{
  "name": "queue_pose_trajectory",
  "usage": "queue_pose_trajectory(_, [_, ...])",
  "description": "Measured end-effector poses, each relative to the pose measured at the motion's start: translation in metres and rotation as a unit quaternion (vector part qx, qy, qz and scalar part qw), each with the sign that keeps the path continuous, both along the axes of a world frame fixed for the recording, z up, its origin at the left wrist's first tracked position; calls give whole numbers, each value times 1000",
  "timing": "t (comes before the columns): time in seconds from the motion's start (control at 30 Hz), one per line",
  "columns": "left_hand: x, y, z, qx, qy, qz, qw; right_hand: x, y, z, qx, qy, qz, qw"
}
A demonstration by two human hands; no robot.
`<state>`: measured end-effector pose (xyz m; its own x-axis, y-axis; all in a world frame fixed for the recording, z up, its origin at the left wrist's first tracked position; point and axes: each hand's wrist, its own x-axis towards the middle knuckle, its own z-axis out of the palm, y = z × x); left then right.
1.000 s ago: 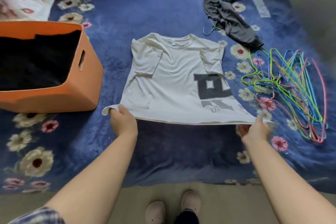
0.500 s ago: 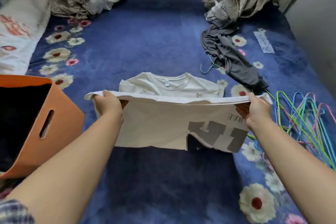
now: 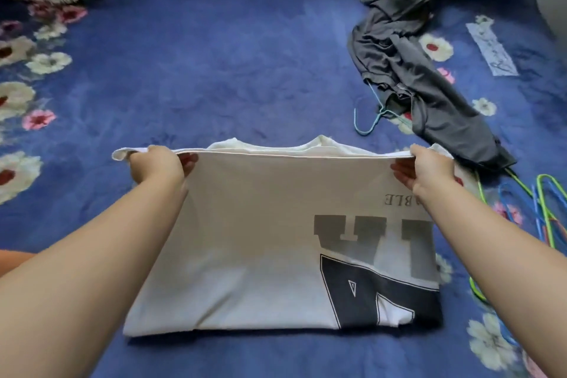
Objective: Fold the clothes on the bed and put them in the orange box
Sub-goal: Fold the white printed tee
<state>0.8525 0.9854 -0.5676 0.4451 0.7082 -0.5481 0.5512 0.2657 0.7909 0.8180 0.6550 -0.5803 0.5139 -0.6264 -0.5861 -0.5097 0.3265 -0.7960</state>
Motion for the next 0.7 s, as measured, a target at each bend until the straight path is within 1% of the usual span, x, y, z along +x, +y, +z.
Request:
queue_pose_trajectory(0.07, [27, -1, -13, -34, 8, 10, 999, 21, 0, -15, -14, 1, -29, 999])
queue_pose_trajectory(0.13, [47, 3, -25, -48, 18, 19, 999, 37, 2, -27, -39, -9, -58, 998])
queue_pose_trajectory(0.2, [60, 4, -44, -58, 17, -73, 995, 49, 1, -46, -36, -8, -46, 998])
queue_pose_trajectory(0.23, [65, 4, -59, -38, 25, -126, 991, 51, 1, -56, -29, -8, -11, 999])
queue_pose_trajectory(0.3, [62, 1, -77, 38, 45, -216, 975, 52, -4, -78, -80, -21, 85, 993])
queue_pose_trajectory(0.33, [54, -2, -85, 112, 48, -277, 953, 49, -6, -87, -137, -26, 146, 979])
queue_pose_trajectory(0.37, [42, -6, -90, 208, 52, -362, 907, 45, -5, -92, -193, -13, 208, 959])
queue_pose_trajectory(0.4, [32, -9, -94, 303, 51, -441, 844, 41, -6, -94, -273, -6, 268, 924])
queue_pose_trajectory(0.43, [22, -12, -102, 380, 48, -493, 781, 35, -7, -98, -336, -2, 319, 886])
queue_pose_trajectory(0.47, [15, -16, -104, 439, 55, -521, 730, 30, -8, -99, -378, -11, 360, 853])
queue_pose_trajectory(0.5, [8, -19, -109, 476, 73, -537, 692, 27, -10, -102, -406, -19, 394, 824])
queue_pose_trajectory(0.53, [2, -24, -113, 498, 83, -552, 664, 22, -13, -103, -430, -26, 417, 800])
queue_pose_trajectory(0.57, [-5, -31, -117, 510, 78, -567, 642, 16, -18, -103, -445, -24, 426, 788])
queue_pose_trajectory(0.6, [-12, -39, -119, 516, 55, -584, 624, 11, -22, -102, -458, -22, 424, 781])
queue_pose_trajectory(0.67, [-34, -60, -122, 516, -12, -623, 587, -8, -33, -100, -474, 6, 384, 792])
queue_pose_trajectory(0.7, [-45, -72, -126, 521, -44, -640, 563, -20, -38, -97, -478, 29, 351, 805])
